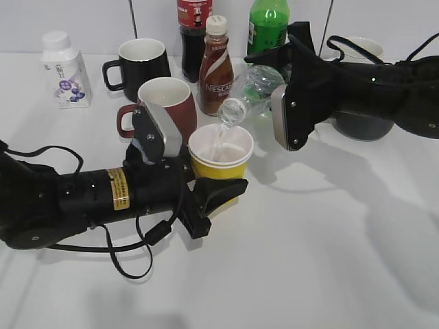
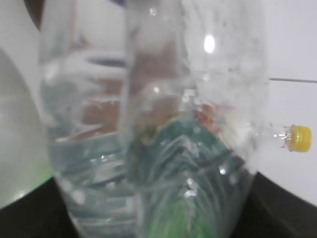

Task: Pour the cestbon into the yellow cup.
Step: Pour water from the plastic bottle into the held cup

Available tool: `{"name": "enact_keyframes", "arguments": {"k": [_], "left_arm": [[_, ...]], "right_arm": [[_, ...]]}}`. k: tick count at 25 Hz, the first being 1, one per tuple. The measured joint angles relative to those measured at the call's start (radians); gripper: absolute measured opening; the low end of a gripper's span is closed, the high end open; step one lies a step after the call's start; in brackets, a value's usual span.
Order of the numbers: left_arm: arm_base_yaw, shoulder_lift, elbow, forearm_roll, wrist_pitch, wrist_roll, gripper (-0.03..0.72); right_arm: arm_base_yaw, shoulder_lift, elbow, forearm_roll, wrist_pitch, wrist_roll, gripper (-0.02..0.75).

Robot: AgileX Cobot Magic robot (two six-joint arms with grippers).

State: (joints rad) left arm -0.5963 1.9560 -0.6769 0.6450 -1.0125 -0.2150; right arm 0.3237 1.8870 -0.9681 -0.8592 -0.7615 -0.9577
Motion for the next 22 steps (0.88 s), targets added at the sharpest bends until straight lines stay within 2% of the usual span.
{"name": "enact_keyframes", "arguments": {"k": [22], "left_arm": [[0.000,0.000,0.000,0.006,0.000,0.000,0.373]], "right_arm": [[0.000,0.000,0.000,0.000,-0.014,-0.055,0.469]]}}
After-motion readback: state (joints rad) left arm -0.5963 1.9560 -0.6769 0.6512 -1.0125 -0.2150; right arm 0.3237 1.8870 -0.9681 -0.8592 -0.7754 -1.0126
